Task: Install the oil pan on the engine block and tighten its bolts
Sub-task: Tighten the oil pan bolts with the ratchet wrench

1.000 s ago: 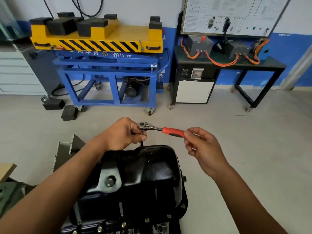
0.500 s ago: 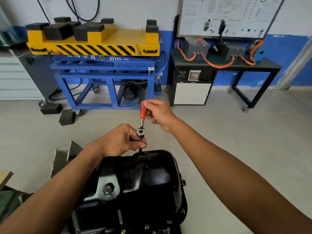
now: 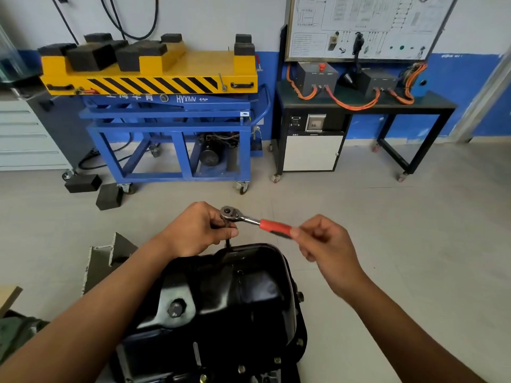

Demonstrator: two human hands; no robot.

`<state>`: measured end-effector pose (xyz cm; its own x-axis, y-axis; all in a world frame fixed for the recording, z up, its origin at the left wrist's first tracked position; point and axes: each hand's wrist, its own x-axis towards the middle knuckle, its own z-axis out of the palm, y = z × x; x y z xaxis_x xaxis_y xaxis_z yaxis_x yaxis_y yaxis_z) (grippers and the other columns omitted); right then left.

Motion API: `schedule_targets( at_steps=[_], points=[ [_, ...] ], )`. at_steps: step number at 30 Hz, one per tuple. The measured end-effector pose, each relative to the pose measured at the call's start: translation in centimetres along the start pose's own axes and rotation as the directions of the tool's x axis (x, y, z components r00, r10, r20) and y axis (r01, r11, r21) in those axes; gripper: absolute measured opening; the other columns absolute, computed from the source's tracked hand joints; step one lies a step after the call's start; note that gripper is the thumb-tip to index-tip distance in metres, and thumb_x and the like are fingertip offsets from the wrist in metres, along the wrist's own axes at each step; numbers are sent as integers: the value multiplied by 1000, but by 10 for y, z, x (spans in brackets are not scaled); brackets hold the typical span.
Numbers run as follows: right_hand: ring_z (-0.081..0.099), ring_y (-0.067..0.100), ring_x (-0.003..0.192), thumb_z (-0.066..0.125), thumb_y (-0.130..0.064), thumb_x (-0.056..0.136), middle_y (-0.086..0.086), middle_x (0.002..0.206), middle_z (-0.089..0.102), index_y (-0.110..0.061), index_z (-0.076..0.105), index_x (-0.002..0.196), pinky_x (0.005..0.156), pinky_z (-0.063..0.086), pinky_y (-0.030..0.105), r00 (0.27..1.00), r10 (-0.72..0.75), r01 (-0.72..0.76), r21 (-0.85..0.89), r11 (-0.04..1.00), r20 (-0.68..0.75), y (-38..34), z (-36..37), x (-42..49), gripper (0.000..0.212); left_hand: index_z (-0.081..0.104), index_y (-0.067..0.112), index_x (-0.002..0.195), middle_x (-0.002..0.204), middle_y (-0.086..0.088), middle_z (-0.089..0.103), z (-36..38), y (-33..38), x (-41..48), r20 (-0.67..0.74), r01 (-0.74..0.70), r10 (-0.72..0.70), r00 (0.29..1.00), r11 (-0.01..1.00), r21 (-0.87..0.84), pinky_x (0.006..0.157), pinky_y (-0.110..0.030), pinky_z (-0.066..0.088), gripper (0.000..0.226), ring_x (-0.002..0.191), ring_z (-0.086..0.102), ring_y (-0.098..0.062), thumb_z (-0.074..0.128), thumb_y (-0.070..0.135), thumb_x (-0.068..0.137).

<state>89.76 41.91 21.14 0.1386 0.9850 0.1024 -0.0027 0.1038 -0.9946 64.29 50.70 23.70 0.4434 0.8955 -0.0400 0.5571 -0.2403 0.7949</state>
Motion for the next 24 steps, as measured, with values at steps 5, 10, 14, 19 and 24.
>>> schedule_targets(
  at_steps=[5,10,14,19,24],
  points=[
    [53,4,52,81,-25,81,-5,62,64,-28,61,75,54,43,20,993,-77,94,-211,973,87,-8,9,-45,20,77,16,71,46,11,43,-2,3,-3,8,-98,97,995,991,95,48,-16,32,13,47,30,-6,82,16,83],
    [53,2,51,76,-42,75,-5,66,68,-32,61,81,53,40,12,984,-103,136,-237,962,148,-16,19,-50,18,77,7,71,60,-12,67,-3,1,-4,-49,-22,25,999,997,68,53,-38,50,17,52,51,-35,83,19,81],
    [51,1,51,78,-31,77,-6,63,65,-29,63,79,53,39,13,983,-118,145,-202,969,140,-15,16,-33,15,75,6,68,64,-16,68,-5,-3,-3,-45,-12,14,999,999,50,50,-33,43,20,51,48,-20,82,19,83],
    [51,11,50,71,-11,90,2,59,63,-18,65,85,50,41,17,998,-65,65,-55,996,0,-6,4,12,11,80,14,79,65,9,71,-5,-1,-2,-16,-55,57,998,993,101,63,-18,48,4,57,58,-1,82,15,82],
    [53,10,55,60,-17,99,-2,63,64,-16,69,100,50,41,17,999,19,-21,-71,997,-37,-3,16,67,9,81,15,83,74,15,74,-4,5,0,57,-126,119,991,982,138,74,-16,50,1,71,66,5,81,14,83]
  ],
)
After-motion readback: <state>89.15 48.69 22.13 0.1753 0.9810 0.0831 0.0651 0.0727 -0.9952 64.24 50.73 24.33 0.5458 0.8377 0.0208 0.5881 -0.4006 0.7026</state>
